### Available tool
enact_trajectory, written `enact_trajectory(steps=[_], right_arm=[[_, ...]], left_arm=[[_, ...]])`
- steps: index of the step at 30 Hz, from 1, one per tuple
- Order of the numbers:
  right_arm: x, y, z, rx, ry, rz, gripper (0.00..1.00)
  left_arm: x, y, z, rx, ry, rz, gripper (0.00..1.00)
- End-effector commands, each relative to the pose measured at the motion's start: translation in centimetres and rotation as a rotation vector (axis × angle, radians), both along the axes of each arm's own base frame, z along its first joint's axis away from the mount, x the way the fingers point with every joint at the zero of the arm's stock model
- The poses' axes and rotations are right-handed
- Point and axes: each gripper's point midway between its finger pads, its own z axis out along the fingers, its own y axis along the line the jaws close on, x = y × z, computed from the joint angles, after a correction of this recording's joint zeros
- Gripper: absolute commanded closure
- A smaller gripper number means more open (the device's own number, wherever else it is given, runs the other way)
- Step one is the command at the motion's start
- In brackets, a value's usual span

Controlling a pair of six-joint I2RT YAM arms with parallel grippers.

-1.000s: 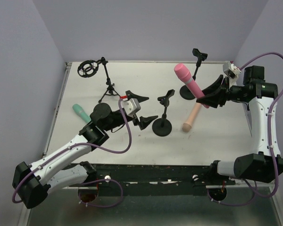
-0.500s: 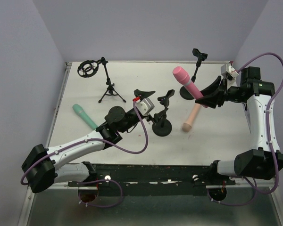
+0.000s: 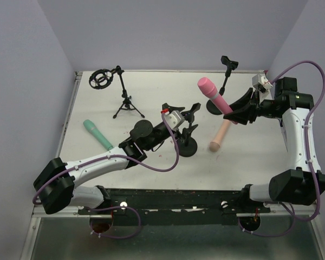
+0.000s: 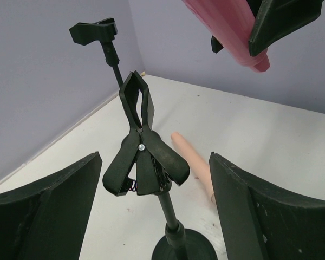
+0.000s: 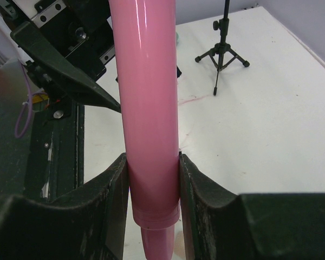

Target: Attach the microphones to the stand

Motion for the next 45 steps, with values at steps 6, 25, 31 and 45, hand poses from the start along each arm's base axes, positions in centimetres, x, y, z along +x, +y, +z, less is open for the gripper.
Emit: enact_trajectory(steps=[6, 25, 31, 45], right_arm=[[-1.1, 1.3, 2.1, 0.182, 0.02, 0.065, 0.75], [2.4, 3.0, 0.8, 0.052, -0.142, 0.151, 0.74], [2.8, 6.4, -0.6, 0.001, -0.169, 0.269, 0.73], [6.0, 8.4, -2.4, -0.077, -0.173, 0.204, 0.73]], left_arm=[[0.7, 0.2, 1.8, -0.034, -0.036, 0.044, 0.34], [-0.1, 2.1, 0.9, 0.082, -0.03, -0.175, 0.74], [-0.7, 2.2, 0.6, 0.128, -0.023, -0.286, 0.74], [-1.1, 3.0, 0.2, 0.177, -0.015, -0.399, 0.76]])
